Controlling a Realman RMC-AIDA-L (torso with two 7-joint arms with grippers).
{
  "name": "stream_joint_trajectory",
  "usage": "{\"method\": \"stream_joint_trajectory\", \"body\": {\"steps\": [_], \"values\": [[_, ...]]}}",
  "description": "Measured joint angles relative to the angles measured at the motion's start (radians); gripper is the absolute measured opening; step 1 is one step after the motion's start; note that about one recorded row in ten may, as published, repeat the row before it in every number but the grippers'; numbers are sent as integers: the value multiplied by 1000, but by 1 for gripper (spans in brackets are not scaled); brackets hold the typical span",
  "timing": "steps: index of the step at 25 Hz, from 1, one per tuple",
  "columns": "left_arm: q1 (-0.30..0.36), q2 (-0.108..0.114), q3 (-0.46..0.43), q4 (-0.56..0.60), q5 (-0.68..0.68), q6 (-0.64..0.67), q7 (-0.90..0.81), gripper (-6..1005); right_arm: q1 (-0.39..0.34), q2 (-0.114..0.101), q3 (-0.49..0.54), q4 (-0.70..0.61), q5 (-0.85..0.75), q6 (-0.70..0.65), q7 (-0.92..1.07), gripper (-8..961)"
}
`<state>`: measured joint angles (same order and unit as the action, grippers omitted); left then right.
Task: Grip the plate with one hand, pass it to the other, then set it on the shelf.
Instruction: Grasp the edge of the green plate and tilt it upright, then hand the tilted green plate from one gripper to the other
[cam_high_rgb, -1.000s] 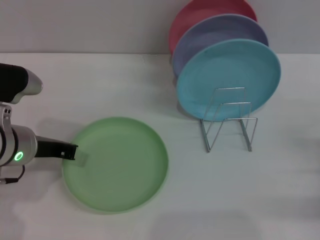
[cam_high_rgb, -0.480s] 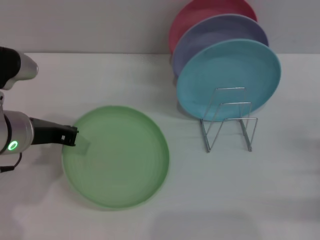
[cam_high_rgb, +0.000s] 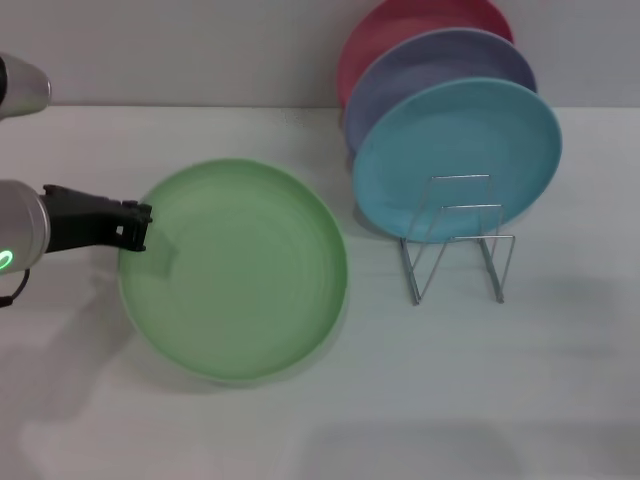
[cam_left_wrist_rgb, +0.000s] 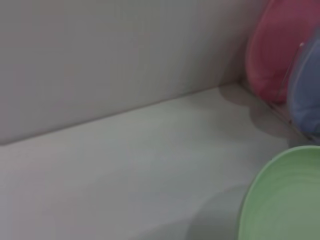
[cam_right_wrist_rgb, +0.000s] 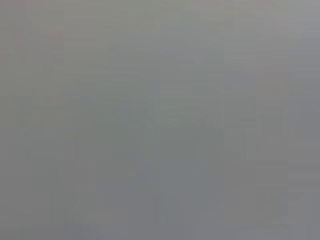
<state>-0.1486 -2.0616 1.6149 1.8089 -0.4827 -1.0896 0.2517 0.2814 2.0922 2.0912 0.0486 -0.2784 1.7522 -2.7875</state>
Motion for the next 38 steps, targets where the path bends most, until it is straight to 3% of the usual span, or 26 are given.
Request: {"method": "stream_joint_trajectory", "body": {"steps": [6,7,9,11,12,13,14,16,17,18,21,22,23,26,27,28,32,38], "values": [[1,-1,1,5,1,43,14,42,49,-9,-93,115,-73,-24,166,817],[1,-3,3,5,0,58,22,42,69,-15,-144,210,-103,-113,259,817],[1,-3,4,5,0,62,23,43,70,-16,-166,274,-128,-175,293,817],[1,-3,4,5,1,64,22,44,62,-16,-210,448,-203,-340,387,817],[0,-3,4,5,5,64,20,45,43,-16,-262,668,-325,-547,541,817],[0,-3,4,5,5,64,20,45,43,-16,-262,668,-325,-547,541,817],[0,-3,4,6,5,64,19,45,37,-17,-290,787,-394,-643,629,817],[0,-4,2,7,6,66,18,46,34,-18,-331,987,-563,-821,831,816],[0,-4,2,8,8,69,16,47,49,-20,-346,1123,-739,-923,1037,816],[0,-4,2,8,8,69,16,47,49,-20,-346,1123,-739,-923,1037,816],[1,-4,2,9,8,71,15,48,95,-24,-345,1268,-1044,-973,1404,816],[2,-4,1,10,9,73,16,49,138,-33,-347,1355,-1272,-957,1660,816],[2,-4,1,10,9,73,16,49,138,-33,-347,1355,-1272,-957,1660,816],[-2,-4,0,10,9,79,17,50,197,-39,-361,1457,-1578,-899,1968,816],[-5,-3,0,10,9,81,18,51,245,-39,-364,1495,-1758,-825,2141,816],[-5,-3,0,10,9,81,18,51,245,-39,-364,1495,-1758,-825,2141,816],[-16,-3,0,12,9,85,21,53,373,-45,-366,1489,-1994,-629,2366,816],[-24,-1,0,12,9,87,21,55,441,-38,-402,1409,-2101,-612,2409,817]]}}
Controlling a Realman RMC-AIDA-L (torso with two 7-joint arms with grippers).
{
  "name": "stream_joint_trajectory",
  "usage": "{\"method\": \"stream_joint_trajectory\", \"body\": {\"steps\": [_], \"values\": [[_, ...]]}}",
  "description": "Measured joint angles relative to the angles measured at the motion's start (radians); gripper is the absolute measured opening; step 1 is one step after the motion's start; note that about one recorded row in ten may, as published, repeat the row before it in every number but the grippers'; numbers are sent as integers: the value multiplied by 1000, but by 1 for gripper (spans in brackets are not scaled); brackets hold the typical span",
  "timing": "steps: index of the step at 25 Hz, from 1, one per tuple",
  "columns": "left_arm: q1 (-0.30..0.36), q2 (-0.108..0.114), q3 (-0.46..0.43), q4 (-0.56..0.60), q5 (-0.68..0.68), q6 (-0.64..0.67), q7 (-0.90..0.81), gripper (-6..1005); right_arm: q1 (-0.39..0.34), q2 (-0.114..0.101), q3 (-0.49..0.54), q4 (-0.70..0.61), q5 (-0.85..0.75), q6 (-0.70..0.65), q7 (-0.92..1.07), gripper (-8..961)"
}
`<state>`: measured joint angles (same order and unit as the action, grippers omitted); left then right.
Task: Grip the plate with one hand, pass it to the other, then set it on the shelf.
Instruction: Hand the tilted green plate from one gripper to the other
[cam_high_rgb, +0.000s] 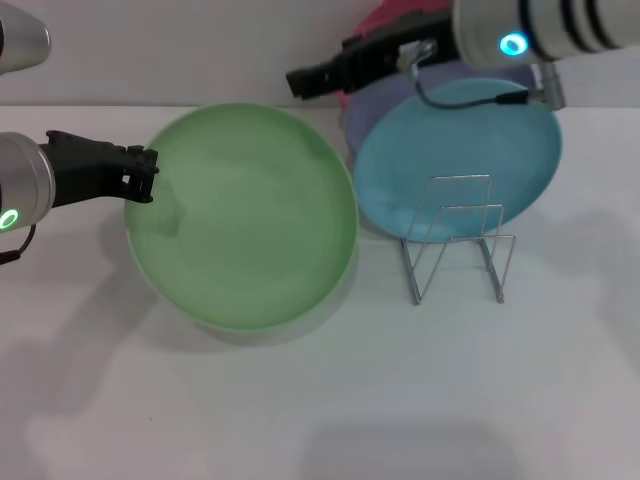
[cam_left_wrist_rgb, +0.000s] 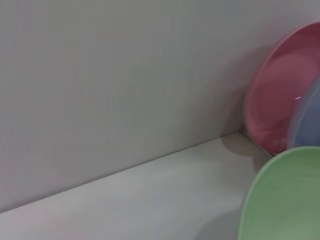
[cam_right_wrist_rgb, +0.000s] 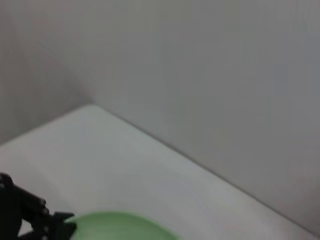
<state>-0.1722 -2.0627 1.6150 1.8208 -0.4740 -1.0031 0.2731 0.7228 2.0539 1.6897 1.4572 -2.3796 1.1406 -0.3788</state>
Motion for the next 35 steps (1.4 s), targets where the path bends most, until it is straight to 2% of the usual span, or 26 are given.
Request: {"method": "stream_joint_trajectory", "body": {"steps": [4,9,19,31,35], "values": [[-1,0,0,1,0,0,0,57,62,1,-14,-104,-12,-16,-2,816],[-1,0,0,3,-5,-1,0,59,91,5,-47,-163,-12,-63,-9,815],[-1,0,0,5,-8,0,0,63,138,8,-89,-283,-12,-129,-24,813],[-3,0,4,6,-9,0,1,68,152,11,-91,-327,-5,-159,-37,810],[-3,0,5,6,-9,0,2,70,156,12,-92,-338,-4,-166,-55,697]]}}
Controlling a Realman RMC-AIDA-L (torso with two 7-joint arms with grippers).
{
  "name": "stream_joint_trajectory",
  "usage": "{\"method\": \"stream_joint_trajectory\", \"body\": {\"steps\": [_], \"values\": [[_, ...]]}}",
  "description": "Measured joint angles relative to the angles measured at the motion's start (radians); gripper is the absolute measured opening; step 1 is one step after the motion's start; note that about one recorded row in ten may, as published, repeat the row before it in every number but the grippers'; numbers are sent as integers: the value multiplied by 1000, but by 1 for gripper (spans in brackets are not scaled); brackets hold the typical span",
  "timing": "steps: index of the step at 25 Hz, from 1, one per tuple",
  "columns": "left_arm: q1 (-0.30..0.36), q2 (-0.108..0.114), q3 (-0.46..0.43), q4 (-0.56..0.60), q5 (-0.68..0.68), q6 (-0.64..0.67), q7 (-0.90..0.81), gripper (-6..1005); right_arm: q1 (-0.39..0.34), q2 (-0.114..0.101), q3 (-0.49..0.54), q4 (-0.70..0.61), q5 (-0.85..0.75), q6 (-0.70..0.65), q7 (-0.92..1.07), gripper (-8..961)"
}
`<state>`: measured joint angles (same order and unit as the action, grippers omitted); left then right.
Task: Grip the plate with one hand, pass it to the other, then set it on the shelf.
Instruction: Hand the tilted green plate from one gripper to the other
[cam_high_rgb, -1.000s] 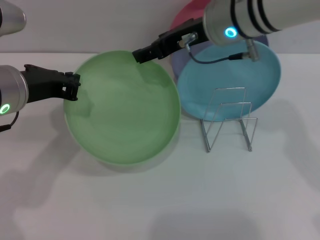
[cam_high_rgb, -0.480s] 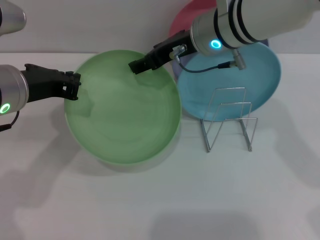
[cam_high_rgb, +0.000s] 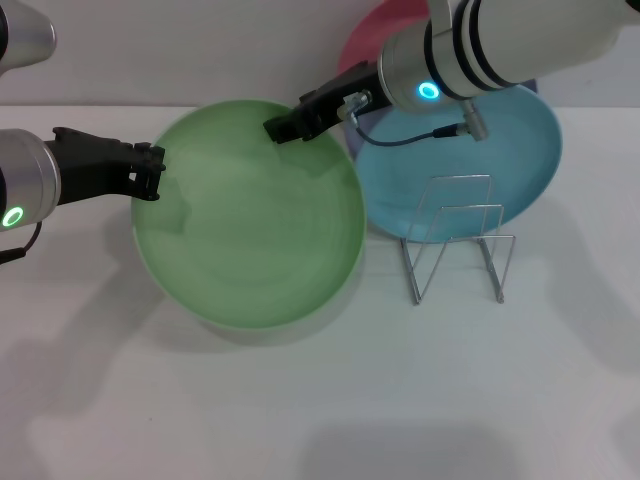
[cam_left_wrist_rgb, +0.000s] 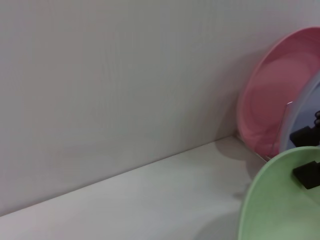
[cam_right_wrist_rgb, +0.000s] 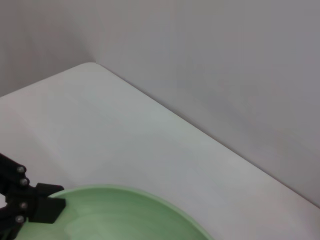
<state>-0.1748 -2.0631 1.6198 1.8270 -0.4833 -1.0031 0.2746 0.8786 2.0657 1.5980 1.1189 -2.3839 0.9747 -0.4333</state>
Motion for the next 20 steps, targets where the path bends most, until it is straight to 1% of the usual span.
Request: {"method": "stream_joint_trajectory", "body": {"steps": [2,9,20], "values": [[0,0,1,0,0,0,0,71,1,3,-1,-2,0,0,-9,640],[0,0,3,0,0,0,0,74,4,4,-2,-9,2,-1,-11,432],[0,1,-2,0,0,0,0,78,-5,6,-31,-8,13,-22,-72,246]]}}
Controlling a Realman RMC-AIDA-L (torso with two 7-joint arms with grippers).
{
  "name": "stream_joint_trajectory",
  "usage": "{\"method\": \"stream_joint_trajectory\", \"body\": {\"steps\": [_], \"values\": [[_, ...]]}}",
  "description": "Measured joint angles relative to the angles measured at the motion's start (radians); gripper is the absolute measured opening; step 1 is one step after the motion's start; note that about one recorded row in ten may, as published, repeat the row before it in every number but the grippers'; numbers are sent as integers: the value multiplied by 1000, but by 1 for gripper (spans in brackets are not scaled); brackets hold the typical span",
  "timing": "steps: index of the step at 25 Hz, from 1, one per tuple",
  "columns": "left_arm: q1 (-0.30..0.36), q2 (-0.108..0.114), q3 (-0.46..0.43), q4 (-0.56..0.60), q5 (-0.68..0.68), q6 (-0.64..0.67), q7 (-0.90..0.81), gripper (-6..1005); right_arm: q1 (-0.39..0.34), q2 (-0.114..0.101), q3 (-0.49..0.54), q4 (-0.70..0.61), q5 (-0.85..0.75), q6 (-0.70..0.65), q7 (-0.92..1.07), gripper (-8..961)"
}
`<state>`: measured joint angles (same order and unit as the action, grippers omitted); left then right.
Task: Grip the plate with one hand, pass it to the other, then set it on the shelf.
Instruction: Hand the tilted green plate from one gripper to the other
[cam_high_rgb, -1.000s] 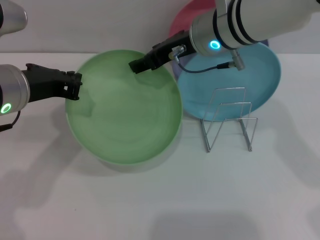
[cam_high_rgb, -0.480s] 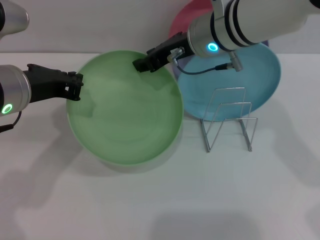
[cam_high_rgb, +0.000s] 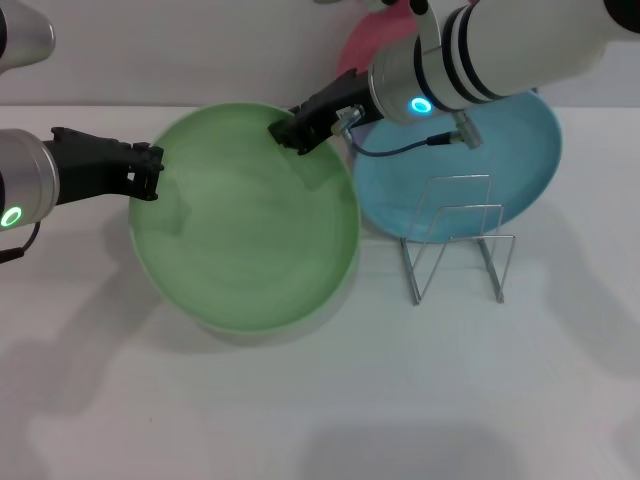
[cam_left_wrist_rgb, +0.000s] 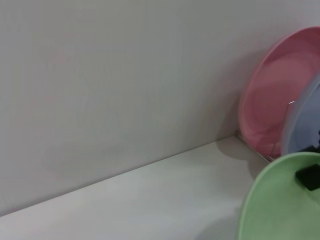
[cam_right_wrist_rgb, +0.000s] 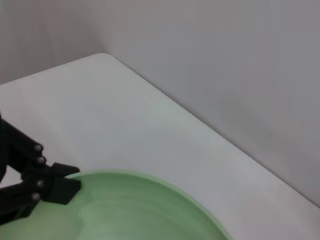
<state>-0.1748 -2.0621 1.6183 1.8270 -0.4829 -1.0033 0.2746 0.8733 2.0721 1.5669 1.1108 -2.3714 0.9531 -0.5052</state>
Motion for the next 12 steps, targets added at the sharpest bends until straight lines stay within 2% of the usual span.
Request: {"method": "stream_joint_trajectory", "body": {"steps": [6,9,12], "values": [[-13,1,-2,0,-24,-29,2,81,-27,0,-8,18,49,3,-43,156],[-14,0,4,3,-26,-29,2,82,-35,2,-11,24,53,9,-44,143],[-7,-2,11,30,-30,-27,2,190,-51,2,-19,46,53,16,-39,134]]}}
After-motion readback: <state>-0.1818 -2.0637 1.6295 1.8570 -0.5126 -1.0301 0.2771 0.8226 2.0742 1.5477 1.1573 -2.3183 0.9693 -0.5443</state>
